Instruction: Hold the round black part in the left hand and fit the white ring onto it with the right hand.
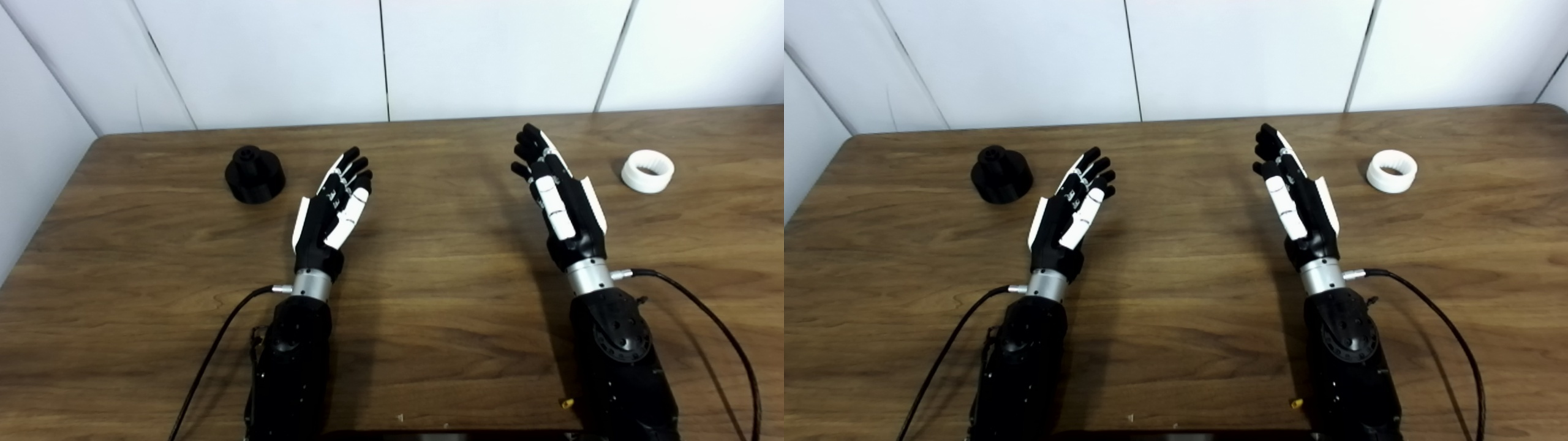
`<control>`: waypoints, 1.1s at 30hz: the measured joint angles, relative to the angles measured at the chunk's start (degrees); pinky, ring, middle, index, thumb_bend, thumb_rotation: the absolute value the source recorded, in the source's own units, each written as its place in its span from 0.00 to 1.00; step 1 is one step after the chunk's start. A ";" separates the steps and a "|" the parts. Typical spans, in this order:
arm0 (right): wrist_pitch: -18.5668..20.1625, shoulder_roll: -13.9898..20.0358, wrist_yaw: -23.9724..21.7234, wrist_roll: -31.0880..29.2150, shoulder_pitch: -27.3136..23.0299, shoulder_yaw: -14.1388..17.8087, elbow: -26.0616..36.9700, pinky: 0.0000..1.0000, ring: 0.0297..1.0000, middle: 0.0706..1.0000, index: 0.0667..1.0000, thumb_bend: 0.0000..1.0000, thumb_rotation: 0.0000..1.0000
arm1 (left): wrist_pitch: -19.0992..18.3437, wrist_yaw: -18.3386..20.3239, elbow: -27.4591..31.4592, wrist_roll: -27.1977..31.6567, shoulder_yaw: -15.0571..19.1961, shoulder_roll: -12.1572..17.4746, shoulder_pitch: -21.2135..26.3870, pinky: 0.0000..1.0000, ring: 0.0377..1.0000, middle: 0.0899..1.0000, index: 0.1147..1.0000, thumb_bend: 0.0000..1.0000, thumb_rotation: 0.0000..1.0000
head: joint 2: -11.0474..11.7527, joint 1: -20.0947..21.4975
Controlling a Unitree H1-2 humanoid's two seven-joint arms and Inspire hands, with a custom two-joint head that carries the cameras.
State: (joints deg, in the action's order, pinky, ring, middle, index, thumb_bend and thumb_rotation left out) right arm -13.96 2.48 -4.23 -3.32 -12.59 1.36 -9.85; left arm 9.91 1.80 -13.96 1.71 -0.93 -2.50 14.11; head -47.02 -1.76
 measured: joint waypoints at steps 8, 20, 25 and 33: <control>-0.01 0.01 -0.01 -0.02 0.00 0.07 0.00 0.90 0.92 0.92 0.92 0.57 0.82 | 0.25 -1.99 1.74 -14.69 -3.16 7.63 -0.37 0.78 0.84 0.90 0.89 0.53 0.58 | 0.00 -0.18; -0.01 0.02 -0.27 -0.11 -0.02 0.05 -0.04 0.91 0.94 0.93 0.93 0.57 0.83 | -5.65 -3.13 10.46 -26.34 -4.01 11.94 -0.51 0.76 0.86 0.91 0.90 0.53 0.51 | 0.26 -0.62; -0.04 0.02 -0.28 -0.12 -0.03 0.07 -0.10 0.91 0.93 0.92 0.93 0.58 0.84 | -7.85 -3.15 11.27 -31.08 -4.23 14.65 -0.48 0.77 0.87 0.90 0.89 0.54 0.51 | 0.26 -0.70; -0.04 0.02 -0.27 -0.12 -0.03 0.08 -0.10 0.90 0.93 0.92 0.93 0.56 0.84 | -11.03 -3.69 13.05 -37.79 -4.40 16.82 -0.28 0.99 0.98 0.93 0.90 0.58 0.53 | 0.26 -0.88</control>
State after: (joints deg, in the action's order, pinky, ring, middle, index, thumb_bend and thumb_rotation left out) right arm -14.00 2.50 -4.51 -3.43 -12.62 1.43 -9.94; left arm -1.12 -1.88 -0.91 -36.07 -5.33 14.32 13.83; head -46.76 -2.64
